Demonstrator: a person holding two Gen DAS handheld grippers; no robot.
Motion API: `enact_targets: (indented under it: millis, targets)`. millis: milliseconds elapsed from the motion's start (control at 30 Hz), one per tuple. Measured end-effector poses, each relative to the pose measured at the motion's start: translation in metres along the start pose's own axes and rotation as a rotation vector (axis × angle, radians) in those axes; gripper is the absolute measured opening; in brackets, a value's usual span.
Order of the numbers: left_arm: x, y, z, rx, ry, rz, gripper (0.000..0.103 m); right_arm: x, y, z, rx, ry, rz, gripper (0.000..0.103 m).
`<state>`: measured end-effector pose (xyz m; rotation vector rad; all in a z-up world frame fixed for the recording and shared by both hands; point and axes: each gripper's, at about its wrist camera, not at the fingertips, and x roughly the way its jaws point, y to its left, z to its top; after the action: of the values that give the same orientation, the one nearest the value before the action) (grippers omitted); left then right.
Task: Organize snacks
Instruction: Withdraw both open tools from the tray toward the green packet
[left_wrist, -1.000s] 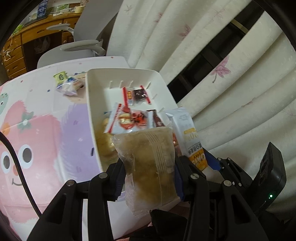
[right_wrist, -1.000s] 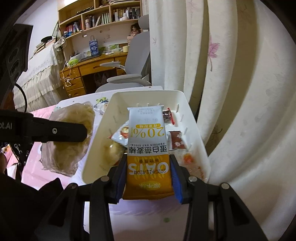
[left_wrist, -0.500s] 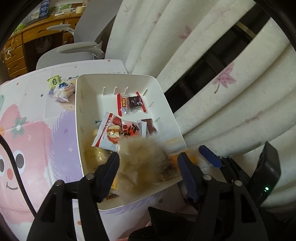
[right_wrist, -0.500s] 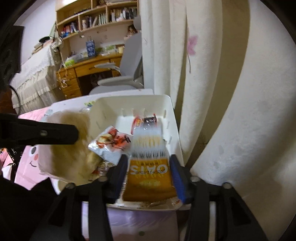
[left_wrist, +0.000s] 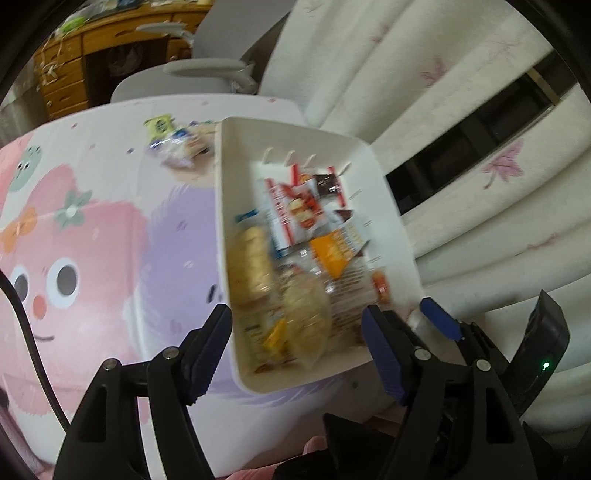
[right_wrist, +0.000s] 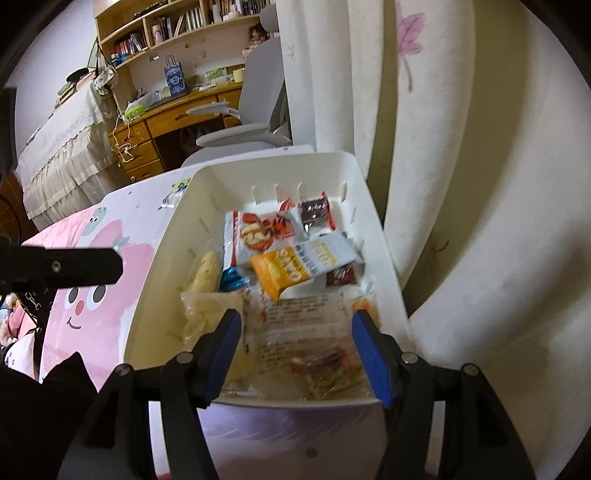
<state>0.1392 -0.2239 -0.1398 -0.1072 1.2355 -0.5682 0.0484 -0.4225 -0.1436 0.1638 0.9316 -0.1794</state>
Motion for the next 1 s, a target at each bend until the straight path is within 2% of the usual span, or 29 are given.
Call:
enact_targets:
  millis: [200,433,567,733,1000]
  targets:
    - [-0.017,0.044,-0.014,-0.036,0.014,0.026,0.073,0.001,0.021,-0.005,0.049,0.027,0.007,0.063]
    - [-0.06,0.119,-0.026,-0.106,-0.01,0.067,0.077,0.002,0.064,-0.008,0.152,0.061,0.018,0.064]
    - [-0.085,0.166,-0.034,-0.136,-0.025,0.089,0.078,0.0,0.092,-0.009,0.217,0.063,0.02,0.069]
    - [-0.108,0.213,-0.042,-0.142,-0.02,0.104,0.078,0.0,0.129,-0.012,0.276,0.071,0.024,0.071]
    - [-0.117,0.266,-0.042,-0.138,0.014,0.143,0.08,0.007,0.178,-0.024,0.364,0.118,0.043,0.076]
